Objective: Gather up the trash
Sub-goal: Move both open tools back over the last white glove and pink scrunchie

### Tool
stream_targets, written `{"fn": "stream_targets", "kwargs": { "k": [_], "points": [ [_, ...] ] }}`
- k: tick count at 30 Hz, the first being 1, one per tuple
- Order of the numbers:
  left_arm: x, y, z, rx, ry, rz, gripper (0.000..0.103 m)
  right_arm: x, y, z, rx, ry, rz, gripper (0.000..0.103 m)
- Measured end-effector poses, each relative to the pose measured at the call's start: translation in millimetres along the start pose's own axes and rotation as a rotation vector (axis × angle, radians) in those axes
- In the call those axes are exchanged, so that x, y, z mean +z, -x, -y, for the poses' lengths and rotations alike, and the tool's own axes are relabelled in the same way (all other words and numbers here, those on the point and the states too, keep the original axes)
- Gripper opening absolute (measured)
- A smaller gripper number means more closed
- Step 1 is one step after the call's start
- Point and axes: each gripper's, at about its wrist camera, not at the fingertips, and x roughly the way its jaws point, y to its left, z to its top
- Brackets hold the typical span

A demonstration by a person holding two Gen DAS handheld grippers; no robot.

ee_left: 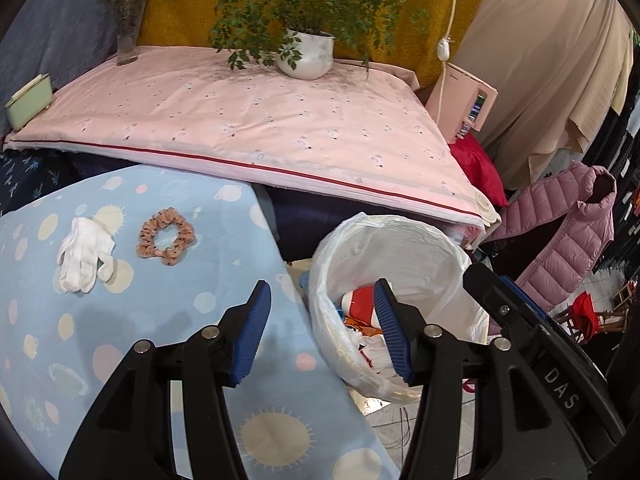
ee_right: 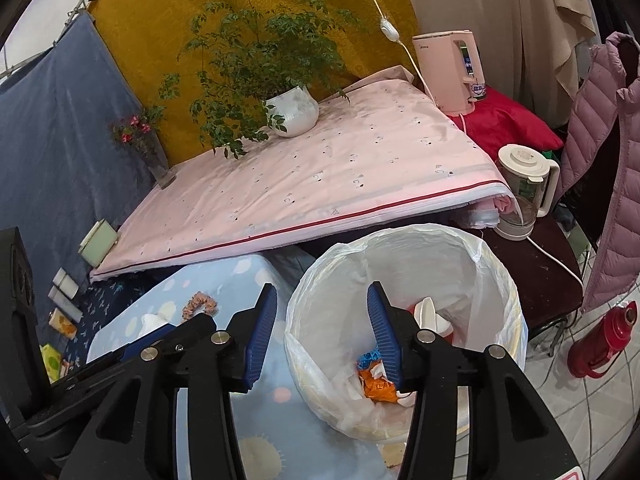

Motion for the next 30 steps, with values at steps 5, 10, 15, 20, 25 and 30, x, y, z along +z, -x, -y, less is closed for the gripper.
{"fn": "stream_targets", "kwargs": {
  "k": [5, 10, 15, 20, 25, 30],
  "points": [
    [-1.3, 3.0, -21.0, 0.018, 0.039, 0.002, 0.051, -3.2, -4.7, -13.9, 0.009, 0.02, -0.012, 0.047],
    [-3.1, 8.0, -42.5, 0.038, 0.074, 0.01, 0.051, -7.3, -11.8, -30.8, 0.022, 0.044, -0.031, 0.047],
    [-5.1, 11.7, -64.1, 0.057, 0.111, 0.011, 0.051, -12.2, -18.0, -49.4, 0.032, 0.075, -0.046, 0.047],
    [-9.1, 15.9, -88.6, 0.077, 0.147, 0.016, 0.051, -19.5, -25.7, -71.2, 0.045, 0.113, -0.067, 0.047],
    [-12.5, 19.1, -112.1, 0.103, 0.182, 0.021, 0.051, -27.0, -35.1, -92.5, 0.057, 0.148, -0.092, 0.047],
    [-17.5, 19.0, -139.7, 0.132, 0.22, 0.019, 0.051, -36.0, -47.4, -115.2, 0.066, 0.187, -0.119, 0.048]
  ]
}}
